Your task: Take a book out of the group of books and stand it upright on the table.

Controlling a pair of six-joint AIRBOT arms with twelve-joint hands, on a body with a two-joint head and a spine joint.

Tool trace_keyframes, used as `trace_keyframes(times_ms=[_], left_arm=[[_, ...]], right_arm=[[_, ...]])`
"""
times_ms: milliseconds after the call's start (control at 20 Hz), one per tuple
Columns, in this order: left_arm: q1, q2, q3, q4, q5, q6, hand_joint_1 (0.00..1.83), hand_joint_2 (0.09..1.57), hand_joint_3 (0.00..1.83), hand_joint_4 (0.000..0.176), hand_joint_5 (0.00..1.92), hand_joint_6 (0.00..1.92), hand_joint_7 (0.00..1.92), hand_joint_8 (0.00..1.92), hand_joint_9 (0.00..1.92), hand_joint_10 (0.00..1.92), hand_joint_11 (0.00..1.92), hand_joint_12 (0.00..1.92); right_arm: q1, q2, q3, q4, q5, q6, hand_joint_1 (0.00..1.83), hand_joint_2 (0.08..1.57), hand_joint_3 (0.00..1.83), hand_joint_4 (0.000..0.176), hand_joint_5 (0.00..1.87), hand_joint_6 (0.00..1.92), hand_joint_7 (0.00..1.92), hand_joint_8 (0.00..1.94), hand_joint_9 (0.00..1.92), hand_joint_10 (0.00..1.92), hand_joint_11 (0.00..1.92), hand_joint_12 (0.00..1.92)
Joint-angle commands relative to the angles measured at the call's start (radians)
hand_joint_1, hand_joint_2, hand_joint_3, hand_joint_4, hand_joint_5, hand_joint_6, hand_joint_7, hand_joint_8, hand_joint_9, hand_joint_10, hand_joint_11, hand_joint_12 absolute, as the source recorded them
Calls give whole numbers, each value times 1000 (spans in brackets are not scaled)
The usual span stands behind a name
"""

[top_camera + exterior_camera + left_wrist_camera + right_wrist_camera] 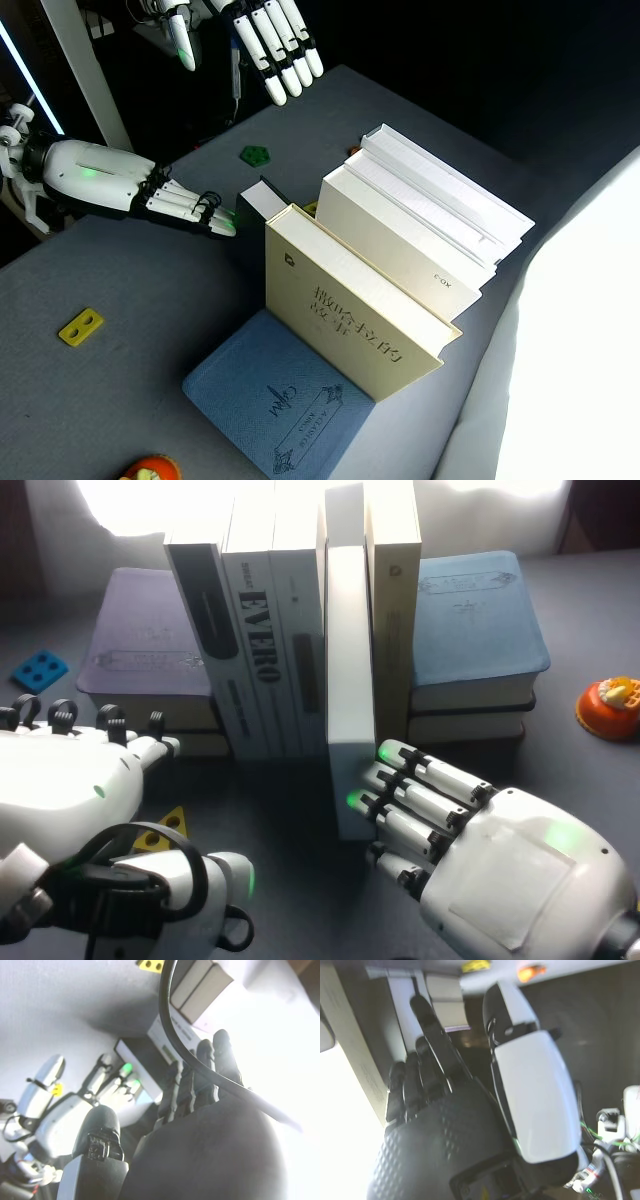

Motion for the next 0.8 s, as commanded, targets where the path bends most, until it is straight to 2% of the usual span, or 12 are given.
trace_keyframes(times_ms=[0, 300, 400, 550, 650, 700, 750], left_arm=[[-11, 0, 0, 78, 8, -2, 0, 1349, 0, 0, 33, 4, 32, 4, 0, 0, 0, 0], [-11, 0, 0, 78, 8, -2, 0, 1346, 0, 0, 14, 0, 18, 0, 0, 0, 0, 0], [-11, 0, 0, 78, 8, -2, 0, 1350, 0, 0, 14, 1, 22, 2, 0, 0, 0, 0], [-11, 0, 1, 79, 8, -2, 4, 1351, 2, 0, 70, 10, 122, 12, 72, 14, 26, 17], [-11, 0, 1, 81, 8, -2, 0, 1339, 0, 14, 126, 11, 210, 8, 162, 11, 0, 308], [-11, 0, 1, 82, 8, -2, 11, 1350, 0, 8, 203, 9, 319, 14, 302, 26, 0, 689], [-11, 0, 1, 82, 8, -2, 48, 1360, 1, 0, 300, 21, 434, 20, 443, 57, 0, 1106]], right_arm=[[9, 15, -16, -70, 91, 2, 0, 1274, 0, 0, 541, 136, 123, 13, 0, 0, 0, 0], [56, 153, -137, -70, 97, 29, 0, 1268, 0, 0, 524, 125, 119, 8, 0, 0, 0, 0], [92, 222, -182, -71, 99, 55, 0, 1268, 0, 0, 509, 117, 120, 8, 0, 0, 0, 0], [178, 315, -199, -70, 42, 158, 0, 1268, 0, 0, 449, 89, 166, 25, 24, 10, 0, 0], [234, 361, -195, -70, 4, 196, 0, 1264, 0, 0, 431, 79, 247, 52, 125, 52, 0, 0], [264, 390, -184, -71, -27, 230, 0, 1262, 0, 0, 435, 71, 349, 52, 213, 101, 0, 188], [287, 411, -169, -71, -70, 251, 0, 1269, 1, 0, 480, 101, 475, 69, 319, 199, 0, 698]])
